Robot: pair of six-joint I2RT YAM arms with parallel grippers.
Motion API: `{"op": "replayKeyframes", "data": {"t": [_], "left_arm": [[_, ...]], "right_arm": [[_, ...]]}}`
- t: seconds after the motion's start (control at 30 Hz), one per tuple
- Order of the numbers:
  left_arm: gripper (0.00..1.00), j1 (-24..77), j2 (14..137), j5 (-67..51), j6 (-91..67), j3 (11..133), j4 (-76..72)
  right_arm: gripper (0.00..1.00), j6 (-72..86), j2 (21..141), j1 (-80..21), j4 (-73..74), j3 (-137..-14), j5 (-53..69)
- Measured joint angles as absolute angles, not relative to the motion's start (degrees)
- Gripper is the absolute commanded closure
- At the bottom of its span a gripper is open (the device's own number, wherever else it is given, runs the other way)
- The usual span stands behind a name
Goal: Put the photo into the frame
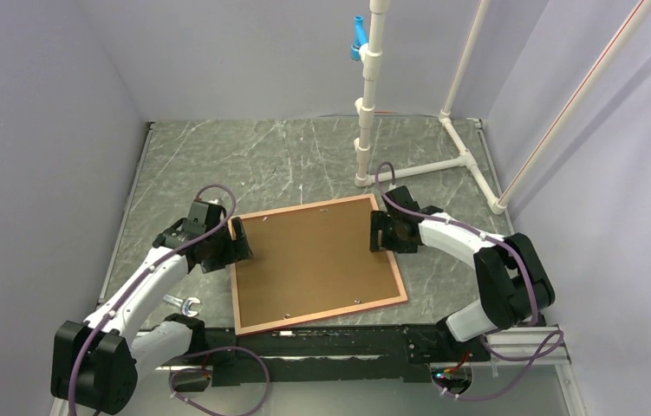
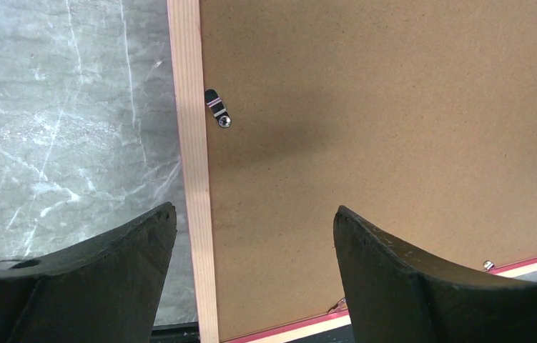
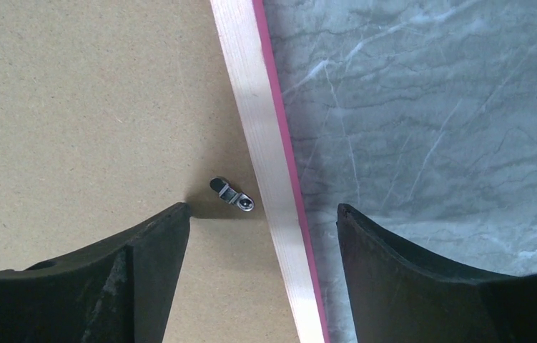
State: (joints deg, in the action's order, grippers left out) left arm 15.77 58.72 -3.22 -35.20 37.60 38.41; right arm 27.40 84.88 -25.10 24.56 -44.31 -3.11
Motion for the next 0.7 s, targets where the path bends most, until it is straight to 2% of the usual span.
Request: {"op": "replayKeyframes", "data": {"t": [0.17, 0.3, 0.5, 0.57, 0.7], "left_arm": [[0.17, 15.8, 59.2, -3.6, -35.2, 37.5, 37.8], [0.18, 15.8, 59.4, -3.7, -35.2, 37.5, 37.5], [0.18, 15.8, 59.9, -3.7, -35.2, 37.1, 37.5], [0.18, 15.8, 59.9, -3.7, -35.2, 36.9, 37.5], [0.18, 15.8, 60.1, -3.7, -35.1, 36.9, 37.5]], "right_arm": [[0.35, 27.0, 86.3, -25.2, 24.6, -45.6, -2.8], [0.49, 27.0, 87.1, -25.1, 23.9, -46.1, -1.8], [0.9, 26.6, 87.2, -23.3, 23.9, -46.5, -2.8], [0.99, 26.3, 87.1, -22.7, 23.9, -46.5, -2.7], [1.0, 24.9, 86.8, -22.1, 23.8, -46.3, -2.1]]}}
